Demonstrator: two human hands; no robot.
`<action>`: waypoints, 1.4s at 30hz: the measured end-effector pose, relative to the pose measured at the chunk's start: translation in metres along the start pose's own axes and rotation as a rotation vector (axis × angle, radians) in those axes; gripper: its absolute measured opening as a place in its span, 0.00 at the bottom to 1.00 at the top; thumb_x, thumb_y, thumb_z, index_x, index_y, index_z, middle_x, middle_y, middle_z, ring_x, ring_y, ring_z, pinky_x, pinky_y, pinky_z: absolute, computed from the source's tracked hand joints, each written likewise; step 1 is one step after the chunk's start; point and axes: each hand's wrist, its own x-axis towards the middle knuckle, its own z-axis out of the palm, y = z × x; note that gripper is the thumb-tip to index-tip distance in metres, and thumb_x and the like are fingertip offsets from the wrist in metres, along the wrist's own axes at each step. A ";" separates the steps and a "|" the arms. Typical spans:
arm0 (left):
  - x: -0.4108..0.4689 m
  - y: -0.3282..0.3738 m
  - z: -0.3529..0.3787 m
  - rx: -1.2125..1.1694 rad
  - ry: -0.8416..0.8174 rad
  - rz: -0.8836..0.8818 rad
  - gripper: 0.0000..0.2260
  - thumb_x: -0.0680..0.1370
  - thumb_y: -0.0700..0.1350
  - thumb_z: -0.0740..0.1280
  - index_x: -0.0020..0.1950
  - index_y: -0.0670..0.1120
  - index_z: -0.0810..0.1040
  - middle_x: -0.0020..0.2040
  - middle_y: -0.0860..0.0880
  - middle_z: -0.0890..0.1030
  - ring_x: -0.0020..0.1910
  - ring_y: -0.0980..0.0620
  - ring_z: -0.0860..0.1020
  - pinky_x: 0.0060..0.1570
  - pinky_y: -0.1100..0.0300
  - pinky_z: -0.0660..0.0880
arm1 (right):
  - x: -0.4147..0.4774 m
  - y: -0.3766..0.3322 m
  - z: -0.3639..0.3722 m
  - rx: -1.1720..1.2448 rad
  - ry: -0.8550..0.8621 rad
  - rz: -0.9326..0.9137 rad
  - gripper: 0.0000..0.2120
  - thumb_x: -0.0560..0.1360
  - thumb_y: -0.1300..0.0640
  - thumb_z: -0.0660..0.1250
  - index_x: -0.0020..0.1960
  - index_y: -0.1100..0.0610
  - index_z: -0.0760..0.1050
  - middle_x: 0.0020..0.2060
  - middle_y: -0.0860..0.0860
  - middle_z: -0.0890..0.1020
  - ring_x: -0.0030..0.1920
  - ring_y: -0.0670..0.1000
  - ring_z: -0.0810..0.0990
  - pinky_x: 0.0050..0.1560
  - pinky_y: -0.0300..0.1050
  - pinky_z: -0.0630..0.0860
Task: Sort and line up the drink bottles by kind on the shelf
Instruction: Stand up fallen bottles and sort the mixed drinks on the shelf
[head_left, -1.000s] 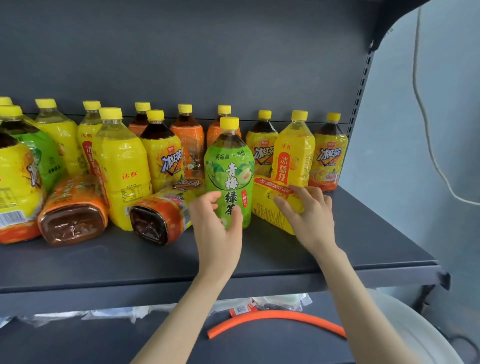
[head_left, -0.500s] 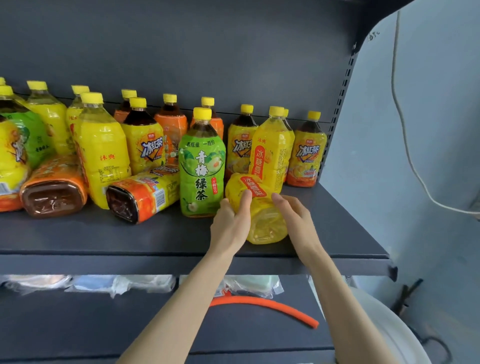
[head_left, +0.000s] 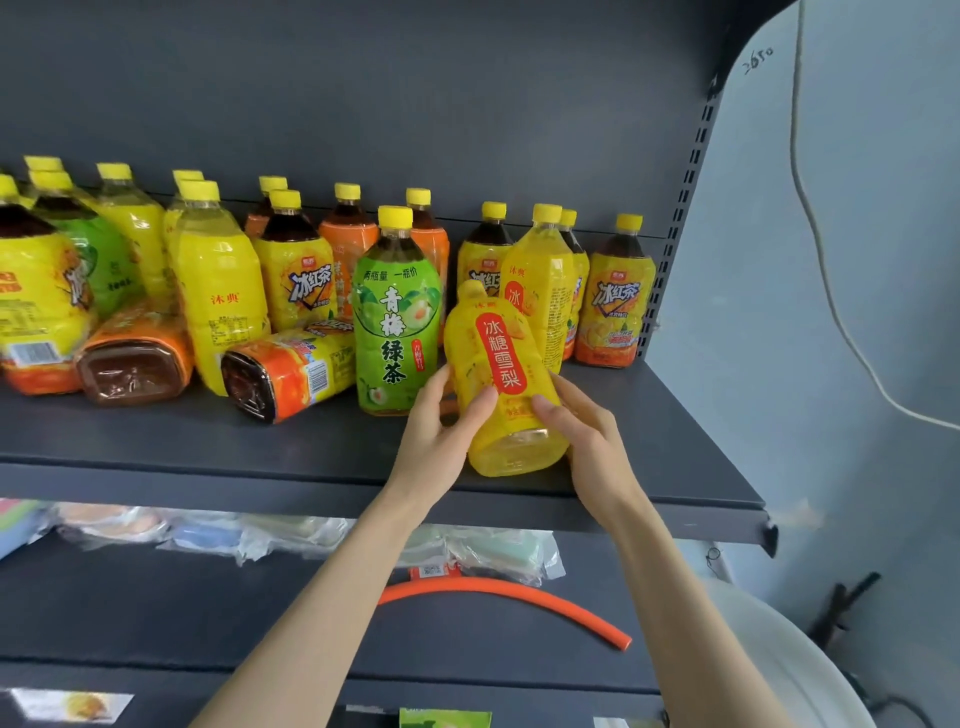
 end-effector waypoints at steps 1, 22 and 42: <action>0.000 0.001 -0.002 -0.029 -0.007 0.022 0.25 0.75 0.54 0.67 0.71 0.52 0.67 0.62 0.55 0.76 0.61 0.58 0.74 0.49 0.69 0.75 | 0.000 0.002 -0.001 0.005 0.002 -0.009 0.21 0.75 0.53 0.65 0.67 0.53 0.73 0.58 0.51 0.82 0.60 0.52 0.80 0.64 0.54 0.74; 0.040 -0.014 -0.025 0.269 -0.109 0.188 0.32 0.76 0.39 0.69 0.75 0.51 0.59 0.66 0.49 0.74 0.61 0.58 0.74 0.58 0.63 0.73 | 0.027 0.024 0.016 -0.618 0.219 -0.081 0.41 0.75 0.57 0.71 0.78 0.46 0.50 0.67 0.51 0.69 0.63 0.52 0.74 0.60 0.56 0.77; -0.010 0.002 -0.075 0.471 0.162 0.187 0.05 0.76 0.41 0.68 0.51 0.47 0.81 0.43 0.57 0.81 0.43 0.67 0.78 0.42 0.78 0.70 | -0.005 0.008 0.052 -0.757 0.255 -0.226 0.08 0.77 0.59 0.67 0.55 0.59 0.79 0.53 0.52 0.80 0.46 0.49 0.80 0.48 0.54 0.79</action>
